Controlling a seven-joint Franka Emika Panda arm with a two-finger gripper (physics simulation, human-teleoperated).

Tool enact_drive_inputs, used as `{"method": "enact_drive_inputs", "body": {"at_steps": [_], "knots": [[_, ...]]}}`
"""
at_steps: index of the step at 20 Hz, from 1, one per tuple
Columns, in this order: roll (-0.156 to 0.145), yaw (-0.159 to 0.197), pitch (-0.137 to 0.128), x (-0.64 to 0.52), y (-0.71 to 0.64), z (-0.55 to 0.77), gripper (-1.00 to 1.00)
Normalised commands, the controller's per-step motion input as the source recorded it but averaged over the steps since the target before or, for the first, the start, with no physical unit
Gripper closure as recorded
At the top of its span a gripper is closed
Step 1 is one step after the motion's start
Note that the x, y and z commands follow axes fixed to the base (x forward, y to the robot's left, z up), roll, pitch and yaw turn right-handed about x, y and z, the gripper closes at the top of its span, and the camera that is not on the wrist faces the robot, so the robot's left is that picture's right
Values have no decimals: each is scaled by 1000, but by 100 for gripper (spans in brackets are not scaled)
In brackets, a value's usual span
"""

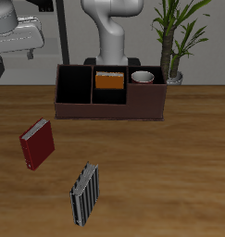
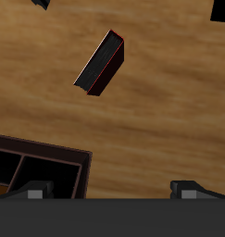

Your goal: Place the red mug into the back desk caddy's right compartment and place the orange book into the back desk caddy's back compartment and place the red book into the back desk caddy's front compartment

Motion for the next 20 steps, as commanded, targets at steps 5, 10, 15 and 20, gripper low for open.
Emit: {"method": "enact_drive_inputs", "body": {"at_steps": [5,10,15,20], "knots": [[-5,-15,3,208,-40,-19,-100],[1,-7,-8,280,112,-24,-100],[33,-6,-20,277,197,58,-100],[37,3,14,298,253,45,-100]]}}
